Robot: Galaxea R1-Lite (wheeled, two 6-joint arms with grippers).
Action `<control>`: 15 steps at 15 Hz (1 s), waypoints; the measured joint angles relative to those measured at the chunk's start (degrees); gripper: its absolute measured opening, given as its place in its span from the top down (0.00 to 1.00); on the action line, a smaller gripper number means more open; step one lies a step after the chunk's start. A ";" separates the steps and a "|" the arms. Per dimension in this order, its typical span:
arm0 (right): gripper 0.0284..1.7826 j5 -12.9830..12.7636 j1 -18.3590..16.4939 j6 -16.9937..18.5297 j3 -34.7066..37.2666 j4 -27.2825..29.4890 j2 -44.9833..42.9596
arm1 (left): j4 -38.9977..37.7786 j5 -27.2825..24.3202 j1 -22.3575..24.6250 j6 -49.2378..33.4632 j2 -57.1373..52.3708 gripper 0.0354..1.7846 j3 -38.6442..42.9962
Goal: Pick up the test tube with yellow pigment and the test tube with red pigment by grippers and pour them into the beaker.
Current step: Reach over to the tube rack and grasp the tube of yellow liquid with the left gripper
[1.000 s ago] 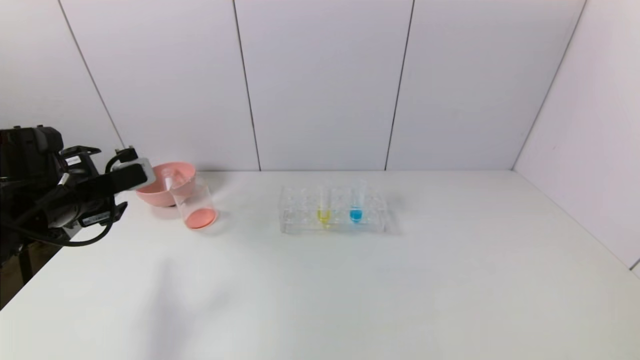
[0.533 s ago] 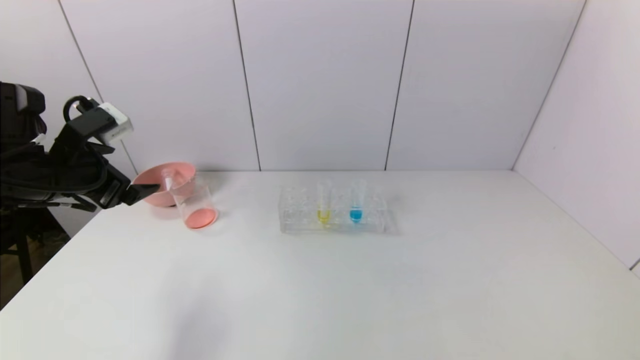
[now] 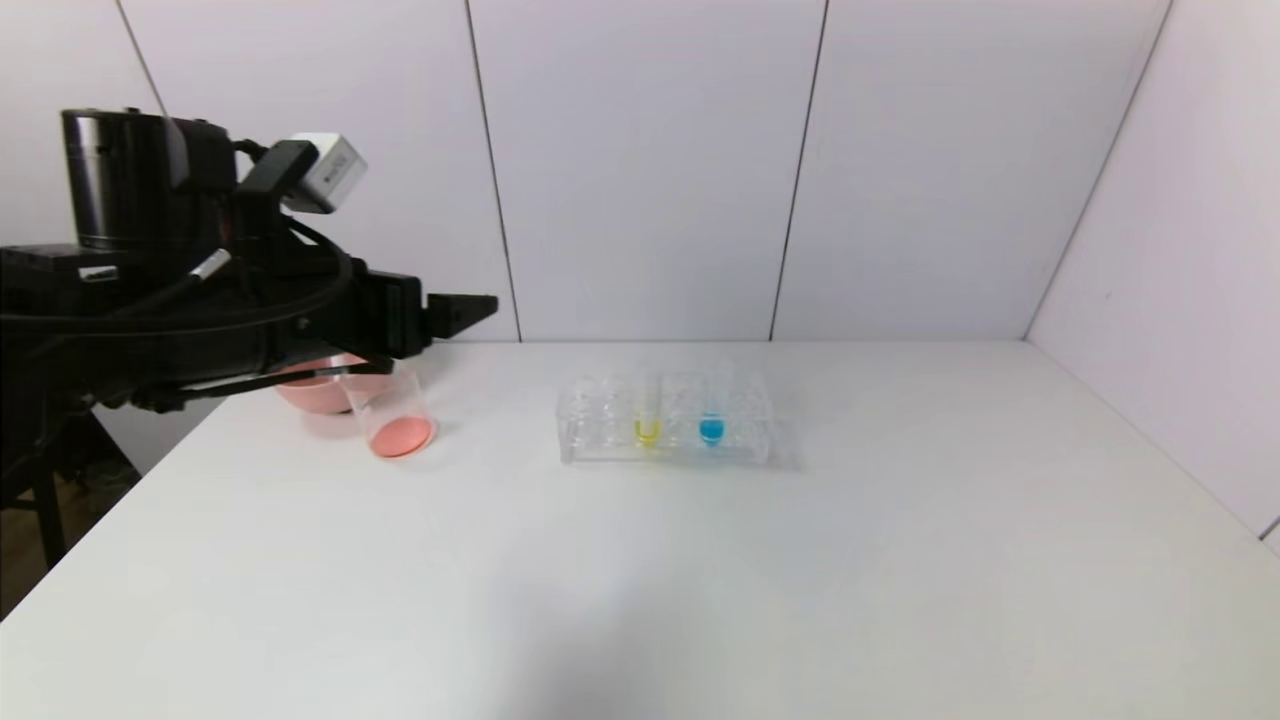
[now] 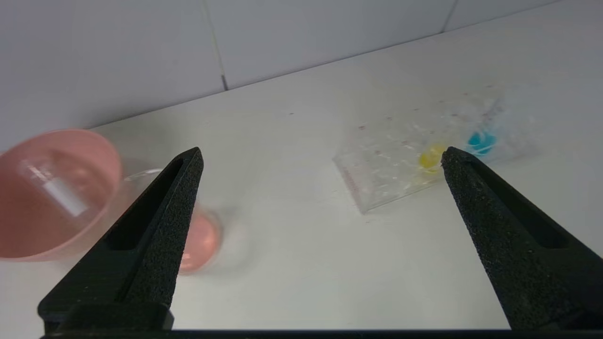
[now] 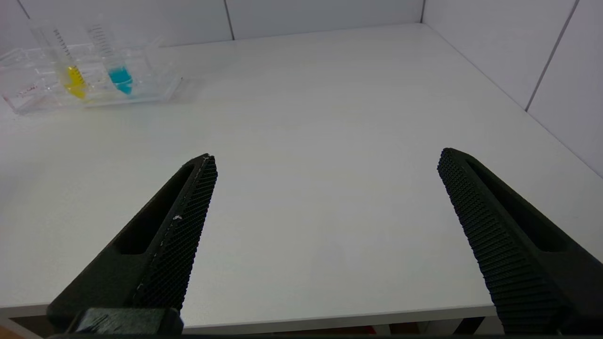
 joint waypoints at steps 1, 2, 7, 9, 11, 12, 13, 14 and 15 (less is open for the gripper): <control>0.04 0.00 0.00 0.00 0.00 0.02 0.00 | -1.30 3.27 -4.08 -1.99 0.96 0.01 0.38; 0.04 0.02 0.00 0.00 0.00 0.02 0.00 | -3.08 6.12 -7.09 -2.95 2.39 0.01 0.93; 0.04 0.00 0.00 0.02 0.00 0.02 0.00 | -19.85 18.69 -19.01 -5.75 13.26 0.01 3.78; 0.04 0.00 0.00 0.00 0.00 0.00 0.00 | -24.87 24.58 -22.75 -5.97 18.05 0.01 3.39; 0.04 0.00 0.00 0.02 0.00 0.00 0.00 | -26.14 29.51 -25.09 -6.06 22.60 0.01 1.26; 0.04 -0.01 0.00 0.00 0.00 0.00 0.01 | -26.22 31.45 -25.70 -6.08 24.67 0.01 -0.17; 0.04 0.02 0.00 0.00 0.00 0.00 0.00 | -26.38 33.54 -26.25 -6.10 26.82 0.01 -1.90; 0.04 0.02 0.00 0.00 0.00 0.00 0.00 | -26.40 35.33 -26.72 -6.10 28.67 0.01 -3.47; 0.04 0.00 0.00 0.00 0.00 0.02 0.00 | -26.69 36.83 -27.10 -6.10 30.38 0.01 -5.05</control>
